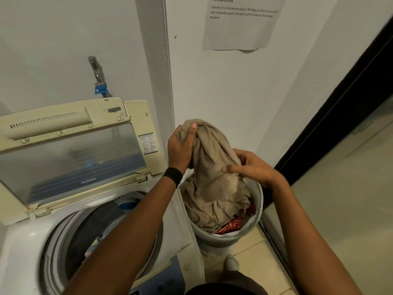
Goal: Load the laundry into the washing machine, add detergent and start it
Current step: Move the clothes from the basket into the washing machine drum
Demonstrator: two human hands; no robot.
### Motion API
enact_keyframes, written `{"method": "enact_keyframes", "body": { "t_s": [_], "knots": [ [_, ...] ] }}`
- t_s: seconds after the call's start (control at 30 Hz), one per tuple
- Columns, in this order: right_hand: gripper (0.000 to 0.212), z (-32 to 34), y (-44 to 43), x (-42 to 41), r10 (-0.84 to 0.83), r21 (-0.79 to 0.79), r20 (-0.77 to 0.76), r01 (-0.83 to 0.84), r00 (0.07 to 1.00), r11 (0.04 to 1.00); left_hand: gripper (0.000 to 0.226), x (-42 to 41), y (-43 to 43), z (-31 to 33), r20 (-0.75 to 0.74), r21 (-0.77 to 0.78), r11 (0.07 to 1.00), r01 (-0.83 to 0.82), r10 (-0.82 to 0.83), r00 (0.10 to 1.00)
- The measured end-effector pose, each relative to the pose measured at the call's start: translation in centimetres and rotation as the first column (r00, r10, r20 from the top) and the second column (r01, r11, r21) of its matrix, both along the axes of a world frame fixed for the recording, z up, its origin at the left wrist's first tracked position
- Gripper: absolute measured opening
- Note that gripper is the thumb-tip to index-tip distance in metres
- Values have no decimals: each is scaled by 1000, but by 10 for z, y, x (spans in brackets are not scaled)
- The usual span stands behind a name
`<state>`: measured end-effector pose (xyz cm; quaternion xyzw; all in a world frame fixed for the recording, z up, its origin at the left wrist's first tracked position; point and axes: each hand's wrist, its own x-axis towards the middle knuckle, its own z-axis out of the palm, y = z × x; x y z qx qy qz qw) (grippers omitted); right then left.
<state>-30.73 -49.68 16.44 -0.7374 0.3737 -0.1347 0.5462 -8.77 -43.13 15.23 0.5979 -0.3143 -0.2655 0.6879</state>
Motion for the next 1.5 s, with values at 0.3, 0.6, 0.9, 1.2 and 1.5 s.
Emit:
{"method": "enact_keyframes", "body": {
  "t_s": [0.3, 0.6, 0.9, 1.2, 1.5],
  "knots": [
    [16, 26, 7, 61, -645, 409, 640, 526, 417, 746, 51, -8, 5, -20, 72, 35, 998, -48, 46, 996],
    [46, 5, 83, 150, -238, 203, 501, 154, 832, 967, 60, 25, 64, -31, 29, 47, 976, -214, 213, 977],
    [37, -29, 165, 235, 82, 139, 460, -162, 884, 977, 30, 88, 185, -63, 275, 161, 705, -690, 640, 718],
    [21, -94, 224, 284, 455, 102, 218, -484, 863, 869, 35, 140, 292, -112, 243, 539, 671, -510, 456, 856],
    [36, -120, 207, 272, 584, 71, -95, -580, 806, 812, 54, 131, 276, -110, 131, 627, 709, -324, 313, 941]
  ]
}}
